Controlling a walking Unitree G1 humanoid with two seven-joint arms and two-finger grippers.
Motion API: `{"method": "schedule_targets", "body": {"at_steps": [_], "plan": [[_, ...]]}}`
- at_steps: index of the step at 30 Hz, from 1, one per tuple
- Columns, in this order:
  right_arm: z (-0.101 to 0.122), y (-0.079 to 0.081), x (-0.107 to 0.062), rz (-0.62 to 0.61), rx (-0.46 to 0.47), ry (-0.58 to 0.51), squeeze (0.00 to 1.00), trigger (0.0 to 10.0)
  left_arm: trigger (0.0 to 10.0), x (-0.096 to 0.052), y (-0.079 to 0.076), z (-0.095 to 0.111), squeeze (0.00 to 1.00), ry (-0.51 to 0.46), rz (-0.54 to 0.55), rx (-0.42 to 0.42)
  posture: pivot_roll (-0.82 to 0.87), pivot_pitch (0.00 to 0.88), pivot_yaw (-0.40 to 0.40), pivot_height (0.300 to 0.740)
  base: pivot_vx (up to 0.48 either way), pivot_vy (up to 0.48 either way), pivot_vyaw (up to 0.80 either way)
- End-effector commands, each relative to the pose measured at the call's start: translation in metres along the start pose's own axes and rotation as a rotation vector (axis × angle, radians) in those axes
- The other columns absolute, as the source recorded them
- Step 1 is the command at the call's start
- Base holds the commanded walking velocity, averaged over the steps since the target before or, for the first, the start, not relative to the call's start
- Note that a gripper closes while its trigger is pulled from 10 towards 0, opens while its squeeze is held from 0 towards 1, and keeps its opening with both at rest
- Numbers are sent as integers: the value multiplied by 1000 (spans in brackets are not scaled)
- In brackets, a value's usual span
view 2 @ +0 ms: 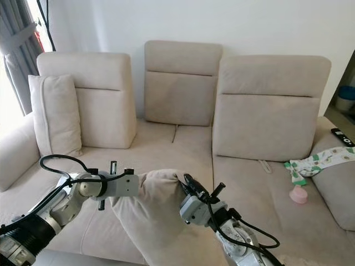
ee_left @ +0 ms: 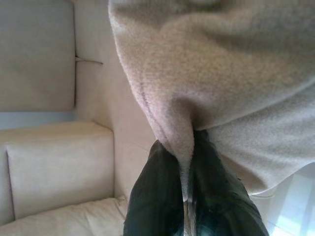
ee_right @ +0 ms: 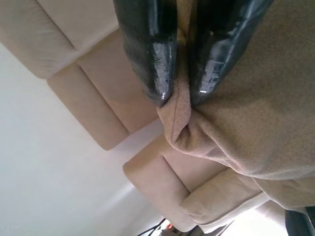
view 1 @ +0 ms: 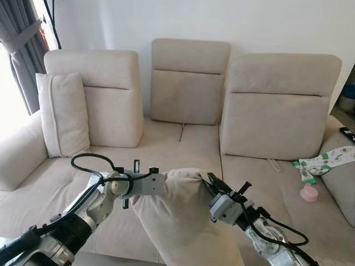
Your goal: Move the pillow to the sofa from floor
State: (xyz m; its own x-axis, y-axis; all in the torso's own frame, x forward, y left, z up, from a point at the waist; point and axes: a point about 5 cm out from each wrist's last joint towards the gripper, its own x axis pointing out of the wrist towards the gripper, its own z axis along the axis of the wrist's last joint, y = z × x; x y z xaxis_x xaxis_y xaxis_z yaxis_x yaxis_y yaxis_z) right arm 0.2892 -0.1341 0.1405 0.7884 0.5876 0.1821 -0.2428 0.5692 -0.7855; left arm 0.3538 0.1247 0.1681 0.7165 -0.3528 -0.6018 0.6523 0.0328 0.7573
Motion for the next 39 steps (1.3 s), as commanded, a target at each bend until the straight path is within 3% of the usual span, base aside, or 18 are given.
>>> {"method": "schedule_targets", "body": {"at_steps": [1,17,39], "plan": [[13,6,4,24,10,-64,0,10000,10000,1,-2,21,0,-96,-1,-3,-31,0,15,740,0,0,0],[18,2,6,23,6,-86,0,10000,10000,6,4,38,0,-155,42,-27,-34,0,19,740,0,0,0],[18,2,5,21,13,-84,0,10000,10000,6,4,39,0,-157,31,-17,-38,0,30,740,263,0,0]]}}
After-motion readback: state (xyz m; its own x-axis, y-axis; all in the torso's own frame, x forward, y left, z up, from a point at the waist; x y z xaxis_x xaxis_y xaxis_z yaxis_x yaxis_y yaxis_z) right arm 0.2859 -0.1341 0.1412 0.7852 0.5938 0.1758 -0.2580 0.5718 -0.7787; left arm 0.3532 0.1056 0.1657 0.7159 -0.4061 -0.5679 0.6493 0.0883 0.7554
